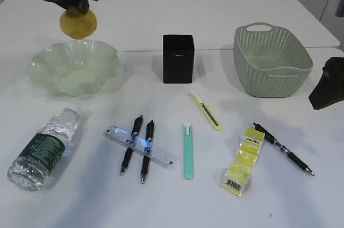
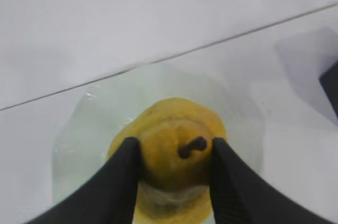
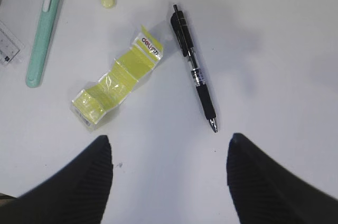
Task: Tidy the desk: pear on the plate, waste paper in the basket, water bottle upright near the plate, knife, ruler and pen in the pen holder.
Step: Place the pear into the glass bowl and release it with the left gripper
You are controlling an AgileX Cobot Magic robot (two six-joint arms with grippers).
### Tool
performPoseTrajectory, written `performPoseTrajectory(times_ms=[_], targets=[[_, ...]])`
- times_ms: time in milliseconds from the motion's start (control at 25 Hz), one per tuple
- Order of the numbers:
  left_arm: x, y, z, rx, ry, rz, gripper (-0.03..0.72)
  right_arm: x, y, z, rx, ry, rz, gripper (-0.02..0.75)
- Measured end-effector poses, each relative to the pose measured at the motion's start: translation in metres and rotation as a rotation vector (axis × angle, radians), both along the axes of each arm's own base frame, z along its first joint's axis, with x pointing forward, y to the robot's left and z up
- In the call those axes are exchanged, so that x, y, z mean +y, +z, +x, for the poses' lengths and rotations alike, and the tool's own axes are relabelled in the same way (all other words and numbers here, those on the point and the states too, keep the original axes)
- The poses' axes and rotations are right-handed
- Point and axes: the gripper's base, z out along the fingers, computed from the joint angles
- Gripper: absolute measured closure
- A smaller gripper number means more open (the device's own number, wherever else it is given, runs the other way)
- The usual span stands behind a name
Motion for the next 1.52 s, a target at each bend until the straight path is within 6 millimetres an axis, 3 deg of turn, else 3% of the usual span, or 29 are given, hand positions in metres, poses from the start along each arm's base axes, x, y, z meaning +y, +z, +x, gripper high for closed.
performPoseTrajectory(times_ms=[80, 280, 560, 720, 920, 1160, 1320, 1400, 1520], targets=[[0.020, -0.004, 0.008, -0.007, 0.043, -0.012, 0.415, 0.000, 0.000, 0.000, 0.000, 0.000, 0.000, 0.237], [0.051, -0.036, 0.025, 0.046, 0.118, -0.030, 0.407, 0.000, 0.000, 0.000, 0.002, 0.000, 0.000, 0.237], [0.055, -0.085, 0.039, 0.129, 0.150, -0.086, 0.398, 0.000, 0.000, 0.000, 0.000, 0.000, 0.000, 0.237], [0.053, -0.102, 0.042, 0.164, 0.157, -0.103, 0.398, 0.000, 0.000, 0.000, -0.004, -0.001, 0.000, 0.237], [0.053, -0.105, 0.042, 0.177, 0.160, -0.106, 0.360, 0.000, 0.000, 0.001, -0.008, -0.002, 0.000, 0.237], [0.054, -0.106, 0.040, 0.202, 0.165, -0.102, 0.200, 0.000, 0.000, 0.001, -0.010, -0.002, -0.001, 0.237], [0.055, -0.108, 0.037, 0.232, 0.167, -0.095, 0.155, 0.000, 0.000, 0.001, -0.010, -0.002, -0.001, 0.237], [0.055, -0.103, 0.035, 0.242, 0.169, -0.093, 0.149, 0.000, 0.000, 0.001, -0.010, -0.002, -0.001, 0.237], [0.056, -0.079, 0.028, 0.225, 0.168, -0.096, 0.148, 0.000, 0.000, 0.001, -0.010, -0.002, -0.001, 0.237]])
